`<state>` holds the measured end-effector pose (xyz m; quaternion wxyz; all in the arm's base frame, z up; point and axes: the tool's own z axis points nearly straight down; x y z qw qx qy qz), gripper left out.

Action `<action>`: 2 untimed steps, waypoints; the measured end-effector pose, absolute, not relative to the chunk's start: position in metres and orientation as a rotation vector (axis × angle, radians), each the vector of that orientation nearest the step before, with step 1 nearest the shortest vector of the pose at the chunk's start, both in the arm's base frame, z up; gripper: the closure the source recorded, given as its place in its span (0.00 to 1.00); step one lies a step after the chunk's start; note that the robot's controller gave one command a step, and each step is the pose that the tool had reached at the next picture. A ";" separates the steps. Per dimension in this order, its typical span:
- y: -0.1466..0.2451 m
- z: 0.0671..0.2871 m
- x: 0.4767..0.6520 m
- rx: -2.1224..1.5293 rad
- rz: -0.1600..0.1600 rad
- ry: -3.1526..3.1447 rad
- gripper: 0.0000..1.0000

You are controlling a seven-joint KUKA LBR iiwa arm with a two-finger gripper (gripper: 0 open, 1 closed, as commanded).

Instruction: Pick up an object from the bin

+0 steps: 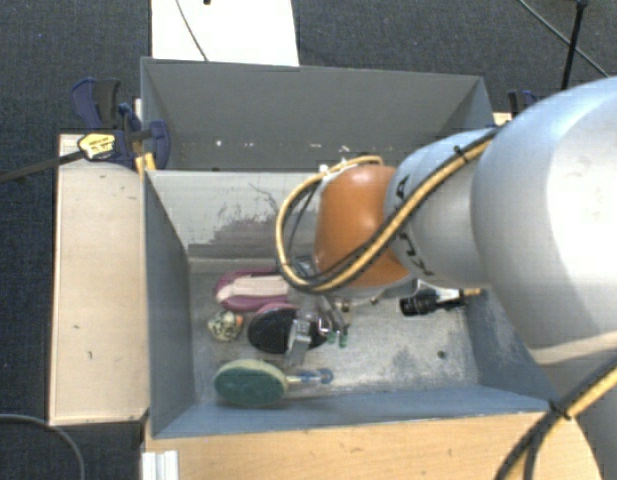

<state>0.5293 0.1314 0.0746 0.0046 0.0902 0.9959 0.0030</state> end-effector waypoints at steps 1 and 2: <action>0.131 0.075 0.529 0.285 0.008 3.119 1.00; 0.132 0.082 0.534 0.283 0.010 3.113 1.00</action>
Offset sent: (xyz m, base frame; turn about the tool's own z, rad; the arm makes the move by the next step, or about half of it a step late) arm 0.0000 0.0000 0.0000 0.0000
